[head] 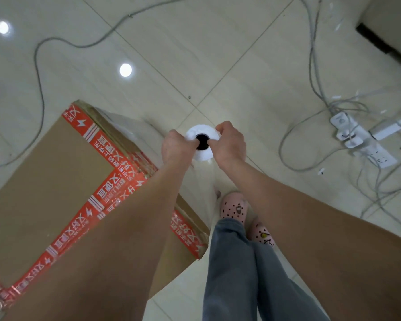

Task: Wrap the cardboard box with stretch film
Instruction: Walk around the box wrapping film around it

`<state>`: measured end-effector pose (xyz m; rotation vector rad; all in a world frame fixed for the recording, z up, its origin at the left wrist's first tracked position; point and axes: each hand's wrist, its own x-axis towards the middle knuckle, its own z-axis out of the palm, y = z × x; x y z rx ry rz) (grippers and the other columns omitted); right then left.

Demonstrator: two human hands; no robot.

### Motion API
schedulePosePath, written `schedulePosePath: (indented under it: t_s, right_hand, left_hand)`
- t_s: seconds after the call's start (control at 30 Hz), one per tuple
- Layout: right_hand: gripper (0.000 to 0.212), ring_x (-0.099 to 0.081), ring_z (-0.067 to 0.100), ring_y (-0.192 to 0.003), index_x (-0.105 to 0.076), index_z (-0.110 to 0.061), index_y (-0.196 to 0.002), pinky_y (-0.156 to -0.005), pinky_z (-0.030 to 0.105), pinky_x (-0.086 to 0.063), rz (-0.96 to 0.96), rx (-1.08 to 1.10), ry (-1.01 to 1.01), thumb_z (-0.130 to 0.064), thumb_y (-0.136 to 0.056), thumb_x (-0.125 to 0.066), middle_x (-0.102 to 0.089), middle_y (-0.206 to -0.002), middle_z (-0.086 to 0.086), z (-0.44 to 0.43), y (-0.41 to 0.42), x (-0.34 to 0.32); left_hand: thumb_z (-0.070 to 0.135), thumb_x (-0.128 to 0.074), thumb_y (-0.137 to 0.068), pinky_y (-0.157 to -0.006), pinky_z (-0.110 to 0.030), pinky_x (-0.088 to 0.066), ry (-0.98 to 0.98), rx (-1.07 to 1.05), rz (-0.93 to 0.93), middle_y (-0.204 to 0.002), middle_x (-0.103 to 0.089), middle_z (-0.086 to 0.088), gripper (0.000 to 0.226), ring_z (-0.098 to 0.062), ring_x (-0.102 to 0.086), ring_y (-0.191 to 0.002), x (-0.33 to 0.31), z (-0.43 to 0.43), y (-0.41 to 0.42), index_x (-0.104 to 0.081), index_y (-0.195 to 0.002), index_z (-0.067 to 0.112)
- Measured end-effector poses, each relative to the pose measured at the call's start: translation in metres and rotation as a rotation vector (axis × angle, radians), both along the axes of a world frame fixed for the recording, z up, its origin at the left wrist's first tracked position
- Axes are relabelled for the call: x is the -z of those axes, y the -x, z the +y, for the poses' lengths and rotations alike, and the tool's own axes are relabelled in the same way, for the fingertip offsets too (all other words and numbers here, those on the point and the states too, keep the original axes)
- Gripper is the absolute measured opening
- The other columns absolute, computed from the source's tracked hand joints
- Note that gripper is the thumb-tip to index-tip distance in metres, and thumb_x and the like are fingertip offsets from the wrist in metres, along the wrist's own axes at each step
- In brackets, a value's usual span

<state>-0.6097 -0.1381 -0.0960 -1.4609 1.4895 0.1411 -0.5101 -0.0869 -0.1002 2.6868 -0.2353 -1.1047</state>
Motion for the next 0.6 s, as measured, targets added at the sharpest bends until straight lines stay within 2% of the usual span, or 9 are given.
schedulePosePath:
  t_s: [0.07, 0.13, 0.23, 0.4, 0.5, 0.6]
  right_hand:
    - [0.045, -0.058, 0.026, -0.106, -0.046, -0.016, -0.127, -0.073, 0.028, -0.038, 0.014, 0.012, -0.106, -0.023, -0.086, -0.062, -0.057, -0.122, 0.004, 0.0, -0.011, 0.001]
    - [0.046, -0.057, 0.028, -0.108, -0.044, -0.016, -0.128, -0.073, 0.028, -0.038, 0.034, 0.012, -0.152, -0.024, -0.087, -0.062, -0.056, -0.123, 0.007, 0.0, -0.017, 0.002]
    - [0.038, -0.058, 0.029, -0.104, -0.046, -0.017, -0.123, -0.074, 0.029, -0.041, 0.077, 0.015, -0.138, -0.02, -0.087, -0.059, -0.058, -0.12, 0.007, -0.004, -0.018, 0.005]
    - [0.025, -0.058, 0.027, -0.088, -0.043, -0.019, -0.106, -0.067, 0.03, -0.041, 0.094, -0.01, -0.137, -0.02, -0.086, -0.058, -0.059, -0.105, 0.005, -0.006, -0.019, 0.007]
    - [0.022, -0.055, 0.025, -0.082, -0.042, -0.02, -0.101, -0.065, 0.029, -0.038, 0.095, -0.01, -0.139, -0.02, -0.085, -0.057, -0.055, -0.095, 0.001, -0.007, -0.019, 0.008]
    - [0.024, -0.055, 0.025, -0.082, -0.046, -0.019, -0.105, -0.066, 0.029, -0.038, 0.098, -0.029, -0.114, -0.017, -0.084, -0.058, -0.057, -0.099, 0.001, -0.008, -0.019, 0.01]
  left_hand:
    - [0.034, -0.071, -0.072, -0.063, -0.034, -0.055, -0.026, 0.081, 0.0, -0.087, -0.063, -0.008, 0.038, -0.03, -0.068, -0.078, -0.004, -0.001, -0.012, -0.056, -0.09, 0.004]
    - [0.031, -0.069, -0.077, -0.062, -0.031, -0.044, -0.051, 0.235, -0.013, -0.091, -0.061, -0.007, 0.034, -0.027, -0.064, -0.084, -0.007, -0.002, -0.016, -0.053, -0.095, 0.006]
    - [0.023, -0.062, -0.084, -0.066, -0.033, -0.039, -0.073, 0.533, -0.103, -0.108, -0.054, -0.009, 0.035, -0.029, -0.057, -0.095, -0.008, -0.008, -0.012, -0.048, -0.111, 0.008]
    - [0.01, -0.052, -0.086, -0.062, -0.035, -0.035, -0.088, 0.901, -0.215, -0.111, -0.048, -0.011, 0.027, -0.03, -0.056, -0.094, -0.01, -0.023, -0.007, -0.045, -0.113, 0.007]
    - [0.009, -0.052, -0.086, -0.061, -0.033, -0.034, -0.096, 0.969, -0.224, -0.111, -0.049, -0.01, 0.028, -0.029, -0.056, -0.093, -0.009, -0.03, -0.008, -0.046, -0.113, 0.008]
    - [0.011, -0.054, -0.084, -0.061, -0.033, -0.034, -0.09, 0.912, -0.192, -0.108, -0.051, -0.008, 0.024, -0.029, -0.058, -0.09, -0.007, -0.033, -0.013, -0.05, -0.108, 0.009]
